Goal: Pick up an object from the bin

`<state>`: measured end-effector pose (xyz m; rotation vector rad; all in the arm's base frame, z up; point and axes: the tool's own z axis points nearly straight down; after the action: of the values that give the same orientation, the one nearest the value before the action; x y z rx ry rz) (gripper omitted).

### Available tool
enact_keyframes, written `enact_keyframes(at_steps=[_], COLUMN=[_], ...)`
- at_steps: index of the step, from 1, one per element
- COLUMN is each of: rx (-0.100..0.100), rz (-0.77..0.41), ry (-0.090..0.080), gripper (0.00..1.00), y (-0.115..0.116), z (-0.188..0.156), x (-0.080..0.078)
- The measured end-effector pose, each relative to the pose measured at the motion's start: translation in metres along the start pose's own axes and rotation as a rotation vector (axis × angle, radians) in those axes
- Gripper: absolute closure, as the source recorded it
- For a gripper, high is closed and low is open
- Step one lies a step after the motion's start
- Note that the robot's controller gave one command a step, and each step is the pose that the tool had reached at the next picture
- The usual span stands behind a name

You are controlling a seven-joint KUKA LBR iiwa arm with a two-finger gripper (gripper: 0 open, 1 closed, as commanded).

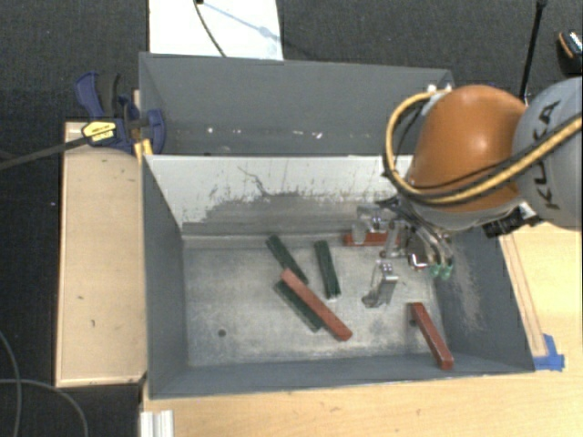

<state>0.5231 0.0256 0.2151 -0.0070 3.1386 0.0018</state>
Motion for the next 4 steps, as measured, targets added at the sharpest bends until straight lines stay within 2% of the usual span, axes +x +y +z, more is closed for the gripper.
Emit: enact_keyframes(at_steps=[1, 2, 3, 4], rx=[0.0, 0.001, 0.001, 0.0], rz=[-0.072, -0.113, -0.344, -0.341], ry=[0.009, 0.004, -0.002, 0.0], gripper=[0.0, 0.0, 0.0, 1.0], y=[0.024, 0.03, 0.02, 0.02], z=[0.111, 0.146, 0.144, 0.145], x=[-0.008, 0.024, -0.023, -0.022])
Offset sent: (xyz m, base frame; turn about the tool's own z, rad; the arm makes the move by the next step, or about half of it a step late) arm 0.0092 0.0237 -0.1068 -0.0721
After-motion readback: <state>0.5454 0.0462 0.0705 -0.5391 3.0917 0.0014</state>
